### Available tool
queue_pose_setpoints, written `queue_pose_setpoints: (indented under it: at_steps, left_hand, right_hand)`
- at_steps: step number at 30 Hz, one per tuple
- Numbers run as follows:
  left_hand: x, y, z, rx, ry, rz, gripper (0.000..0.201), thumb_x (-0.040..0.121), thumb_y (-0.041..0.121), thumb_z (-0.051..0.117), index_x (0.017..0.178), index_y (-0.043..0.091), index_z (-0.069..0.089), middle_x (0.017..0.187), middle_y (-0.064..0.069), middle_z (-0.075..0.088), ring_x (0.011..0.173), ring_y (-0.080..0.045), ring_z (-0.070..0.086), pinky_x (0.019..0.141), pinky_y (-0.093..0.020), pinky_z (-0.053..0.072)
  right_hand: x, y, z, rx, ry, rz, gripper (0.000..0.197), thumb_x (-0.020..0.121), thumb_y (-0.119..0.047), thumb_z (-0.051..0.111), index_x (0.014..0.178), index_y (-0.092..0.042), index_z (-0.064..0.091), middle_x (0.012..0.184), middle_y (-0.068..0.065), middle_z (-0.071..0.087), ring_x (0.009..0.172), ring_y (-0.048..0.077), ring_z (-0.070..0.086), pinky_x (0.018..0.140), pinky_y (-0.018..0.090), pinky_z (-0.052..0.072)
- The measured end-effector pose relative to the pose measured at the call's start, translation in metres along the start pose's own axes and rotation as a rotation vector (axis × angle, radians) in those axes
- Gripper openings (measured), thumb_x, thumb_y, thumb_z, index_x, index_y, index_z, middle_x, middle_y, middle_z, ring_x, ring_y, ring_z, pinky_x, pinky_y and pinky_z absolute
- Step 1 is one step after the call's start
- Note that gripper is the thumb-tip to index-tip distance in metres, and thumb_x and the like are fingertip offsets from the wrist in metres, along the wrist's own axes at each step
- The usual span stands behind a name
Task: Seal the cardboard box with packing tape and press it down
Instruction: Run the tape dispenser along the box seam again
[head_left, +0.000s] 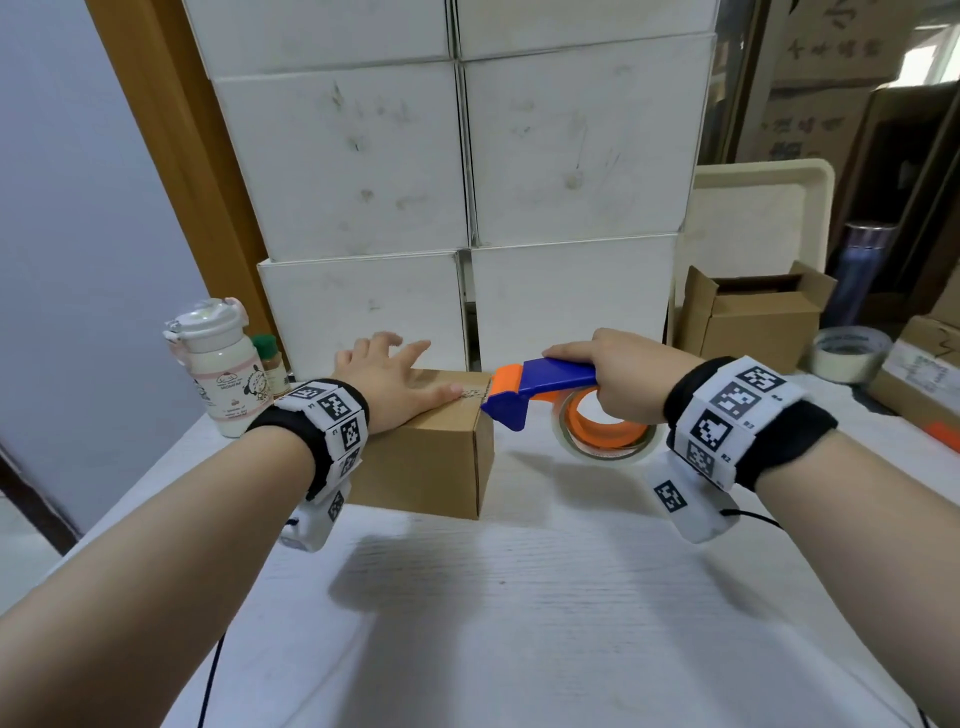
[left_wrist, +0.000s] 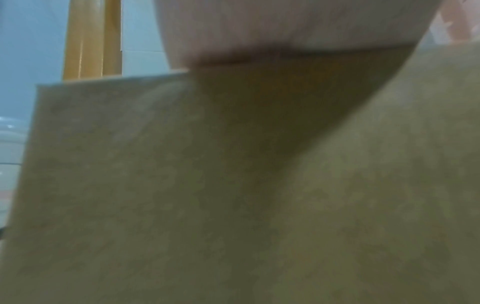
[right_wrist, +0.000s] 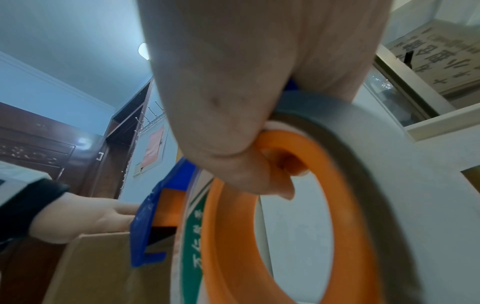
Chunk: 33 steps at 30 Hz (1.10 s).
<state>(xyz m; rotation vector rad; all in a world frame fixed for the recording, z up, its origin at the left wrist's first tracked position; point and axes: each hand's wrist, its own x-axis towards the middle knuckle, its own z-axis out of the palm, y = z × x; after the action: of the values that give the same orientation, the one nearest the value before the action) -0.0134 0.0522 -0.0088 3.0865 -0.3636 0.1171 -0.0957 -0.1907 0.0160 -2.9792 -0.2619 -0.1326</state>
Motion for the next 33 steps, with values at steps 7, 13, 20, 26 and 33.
queue_pose_setpoints:
  at_steps: [7,13,20,26,33]
  left_hand:
    - [0.004,0.026,0.0,-0.298,-0.082,-0.031,0.054,0.09,0.05,0.047,0.141,0.032,0.041,0.143,-0.002,0.047,0.131,-0.025,0.044,0.111,-0.043,0.035]
    - [0.01,0.039,0.016,-0.052,-0.134,0.059,0.076,0.08,0.066,0.007,0.146,0.034,0.031,0.153,0.0,0.034,0.142,-0.025,0.027,0.114,-0.049,0.015]
    - [0.016,0.024,0.013,-0.08,-0.182,0.0,0.091,0.077,0.079,0.003,0.151,0.028,0.02,0.158,0.001,0.023,0.147,-0.021,0.014,0.119,-0.05,0.006]
    - [0.019,0.024,0.007,-0.175,-0.251,-0.074,0.104,0.067,0.089,0.01,0.151,0.029,0.019,0.159,0.0,0.018,0.149,-0.022,0.009,0.119,-0.052,0.002]
    - [0.015,0.029,0.009,-0.127,-0.231,-0.072,0.095,0.075,0.086,0.017,0.152,0.029,0.016,0.16,-0.002,0.016,0.149,-0.022,0.007,0.119,-0.052,0.001]
  right_hand:
    - [0.005,-0.003,0.005,-0.011,-0.001,0.015,0.066,0.087,0.0,0.04,0.142,-0.037,0.034,0.103,0.002,0.045,0.087,0.022,0.051,0.078,0.029,0.041]
    - [0.003,-0.005,0.004,-0.02,-0.009,0.014,0.066,0.089,-0.002,0.042,0.144,-0.035,0.03,0.108,0.004,0.046,0.086,0.021,0.049,0.077,0.028,0.038]
    - [-0.002,-0.01,0.008,0.035,0.007,0.026,0.071,0.089,0.001,0.042,0.147,-0.035,0.024,0.103,0.0,0.04,0.087,0.02,0.048,0.076,0.026,0.038]
    - [0.001,-0.01,0.008,-0.005,-0.003,0.021,0.07,0.09,-0.001,0.041,0.147,-0.037,0.023,0.102,0.001,0.04,0.083,0.019,0.047,0.075,0.027,0.037]
    - [0.002,-0.01,-0.001,-0.182,0.016,-0.024,0.066,0.09,-0.007,0.042,0.145,-0.039,0.026,0.097,0.002,0.036,0.085,0.021,0.041,0.076,0.03,0.036]
